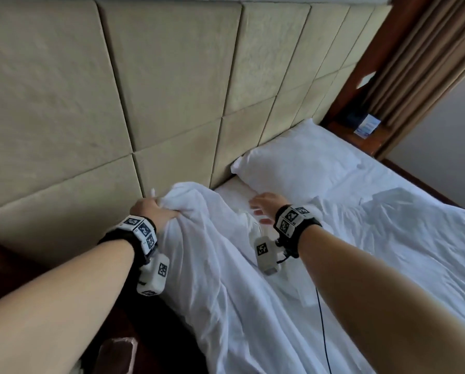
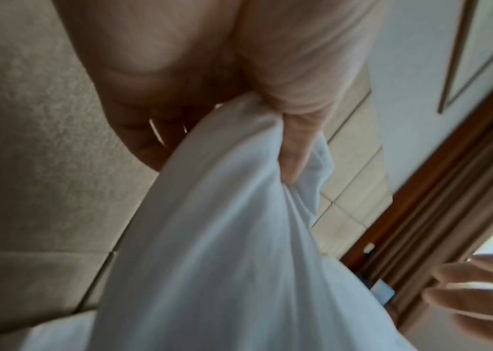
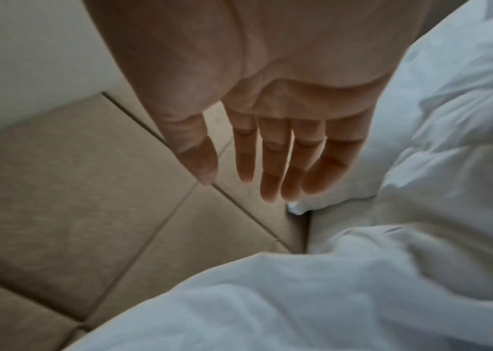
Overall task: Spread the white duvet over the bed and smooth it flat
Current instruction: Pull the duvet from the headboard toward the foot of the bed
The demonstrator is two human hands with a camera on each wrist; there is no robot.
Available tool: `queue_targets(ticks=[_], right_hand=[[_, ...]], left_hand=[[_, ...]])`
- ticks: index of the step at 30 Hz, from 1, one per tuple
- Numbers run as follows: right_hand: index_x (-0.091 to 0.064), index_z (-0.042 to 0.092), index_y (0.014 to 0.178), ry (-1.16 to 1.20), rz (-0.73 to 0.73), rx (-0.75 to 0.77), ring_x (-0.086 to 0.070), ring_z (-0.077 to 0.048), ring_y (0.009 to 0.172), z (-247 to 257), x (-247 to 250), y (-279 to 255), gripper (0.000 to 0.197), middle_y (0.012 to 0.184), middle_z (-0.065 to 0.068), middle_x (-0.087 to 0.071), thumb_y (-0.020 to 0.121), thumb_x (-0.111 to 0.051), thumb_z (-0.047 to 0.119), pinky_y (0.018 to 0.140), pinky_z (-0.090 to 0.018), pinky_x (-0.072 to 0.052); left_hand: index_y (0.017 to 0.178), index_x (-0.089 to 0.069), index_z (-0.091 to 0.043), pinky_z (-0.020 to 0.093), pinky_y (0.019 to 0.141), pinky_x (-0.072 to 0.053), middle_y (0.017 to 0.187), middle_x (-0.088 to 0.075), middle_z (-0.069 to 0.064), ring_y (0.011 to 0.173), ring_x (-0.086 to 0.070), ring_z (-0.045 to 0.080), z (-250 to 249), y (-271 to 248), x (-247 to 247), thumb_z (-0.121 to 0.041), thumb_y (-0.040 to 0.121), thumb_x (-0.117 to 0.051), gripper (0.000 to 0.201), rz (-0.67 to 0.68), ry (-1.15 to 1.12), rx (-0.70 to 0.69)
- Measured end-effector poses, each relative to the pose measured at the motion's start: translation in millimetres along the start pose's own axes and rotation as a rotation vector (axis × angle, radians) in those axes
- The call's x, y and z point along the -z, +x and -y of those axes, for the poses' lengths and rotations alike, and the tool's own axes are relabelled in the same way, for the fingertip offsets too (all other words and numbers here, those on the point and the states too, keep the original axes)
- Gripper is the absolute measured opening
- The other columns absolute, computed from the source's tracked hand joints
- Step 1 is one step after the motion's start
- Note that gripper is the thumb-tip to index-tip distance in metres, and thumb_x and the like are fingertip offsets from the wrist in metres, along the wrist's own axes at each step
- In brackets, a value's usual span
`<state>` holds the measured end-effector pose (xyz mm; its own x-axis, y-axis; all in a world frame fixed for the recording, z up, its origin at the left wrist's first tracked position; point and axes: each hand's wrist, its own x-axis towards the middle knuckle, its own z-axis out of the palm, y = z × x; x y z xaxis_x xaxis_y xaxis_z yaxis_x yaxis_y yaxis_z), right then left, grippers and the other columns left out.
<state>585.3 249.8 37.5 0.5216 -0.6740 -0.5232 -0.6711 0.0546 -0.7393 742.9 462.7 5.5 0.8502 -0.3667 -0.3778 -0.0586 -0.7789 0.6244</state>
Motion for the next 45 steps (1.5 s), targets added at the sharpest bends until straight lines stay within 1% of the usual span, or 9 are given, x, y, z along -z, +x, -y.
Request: queue_targets(ticks=[4,8,15,21,25,31,36,41,45], right_hand=[[-0.058,0.022,0.075,-0.281,-0.026,-0.112,-0.057,-0.026,0.087,-61.7,14.3,32.9,0.012,0.087,-0.006,-0.058,0.080,-0.068,0.024,0.082,-0.038,-0.054],[-0.054,0.007,0.126,-0.496,0.003,-0.260,-0.055,-0.027,0.109,-127.1,23.9,55.7,0.051,0.116,-0.013,-0.057,0.081,-0.071,0.024,0.090,-0.032,-0.043],[-0.025,0.019,0.141,-0.515,-0.247,-0.473,-0.032,-0.038,0.132,-205.1,47.7,93.1,0.078,0.141,-0.017,-0.034,0.078,-0.068,0.036,0.109,-0.045,-0.029],[-0.023,0.014,0.139,-0.328,-0.669,-0.655,-0.031,-0.036,0.129,-240.3,97.9,97.8,0.087,0.143,-0.017,-0.027,0.072,-0.064,0.051,0.105,-0.051,-0.032],[-0.023,0.010,0.147,0.107,-0.637,-0.754,-0.026,-0.038,0.138,-272.8,124.4,117.5,0.089,0.153,-0.016,-0.023,0.080,-0.041,0.067,0.115,-0.051,-0.021],[-0.045,0.019,0.132,0.082,-0.203,-0.554,-0.062,-0.027,0.084,-241.5,114.4,173.2,0.049,0.109,-0.013,-0.061,0.086,-0.060,0.019,0.056,-0.028,-0.054],[-0.062,0.013,0.099,-0.306,-0.175,-0.373,-0.064,-0.029,0.088,-196.0,99.3,207.6,0.018,0.098,-0.009,-0.064,0.081,-0.064,0.015,0.082,-0.037,-0.054],[-0.051,0.002,0.131,-0.027,-0.303,-0.445,-0.056,-0.033,0.117,-192.4,111.2,229.3,0.039,0.133,-0.018,-0.054,0.098,-0.039,0.018,0.048,-0.014,-0.051],[-0.044,0.008,0.138,0.189,-0.490,-0.391,-0.053,-0.026,0.123,-149.8,163.9,241.7,0.043,0.141,-0.007,-0.049,0.099,-0.036,0.024,0.038,-0.009,-0.042]], left_hand=[[0.109,-0.067,-0.003,0.035,0.100,-0.044,0.121,-0.059,0.013,0.113,-0.054,0.031,3.5,13.0,-13.2,-0.033,0.066,-0.080,0.054,-0.111,0.089,-0.177],[0.074,-0.062,-0.011,0.027,0.069,-0.039,0.073,-0.060,0.011,0.076,-0.056,0.026,-8.0,18.3,-21.7,-0.023,0.077,-0.075,0.018,0.068,0.164,-0.251],[0.109,-0.066,-0.005,0.033,0.086,-0.048,0.110,-0.067,0.020,0.100,-0.063,0.032,31.9,103.1,9.2,-0.037,0.096,-0.044,0.040,0.032,0.641,0.087],[0.118,-0.053,-0.012,0.036,0.088,-0.050,0.115,-0.064,0.017,0.104,-0.061,0.034,-8.5,115.9,-59.4,-0.035,0.082,-0.067,0.045,0.148,0.763,-0.027],[0.128,-0.046,-0.015,0.033,0.093,-0.045,0.130,-0.057,0.011,0.115,-0.056,0.029,-42.2,110.8,-113.8,-0.041,0.087,-0.060,0.051,0.338,0.802,-0.154],[0.143,-0.024,-0.028,0.044,0.107,-0.037,0.147,-0.032,0.003,0.136,-0.032,0.027,-50.9,101.2,-189.4,-0.059,0.067,-0.071,0.095,0.464,0.898,-0.366],[0.147,0.015,-0.039,0.052,0.116,-0.008,0.157,0.013,0.006,0.146,0.009,0.033,-30.0,90.1,-233.0,-0.061,0.061,-0.075,0.126,0.561,1.123,-0.449],[0.143,-0.025,-0.028,0.042,0.106,-0.034,0.135,-0.049,0.007,0.127,-0.048,0.027,-30.1,93.7,-252.2,-0.025,0.088,-0.054,0.062,0.527,1.079,-0.444],[0.121,-0.054,-0.018,0.040,0.088,-0.049,0.121,-0.062,0.017,0.109,-0.061,0.035,-85.0,130.0,-213.2,-0.017,0.092,-0.046,0.030,0.319,0.817,-0.311]])
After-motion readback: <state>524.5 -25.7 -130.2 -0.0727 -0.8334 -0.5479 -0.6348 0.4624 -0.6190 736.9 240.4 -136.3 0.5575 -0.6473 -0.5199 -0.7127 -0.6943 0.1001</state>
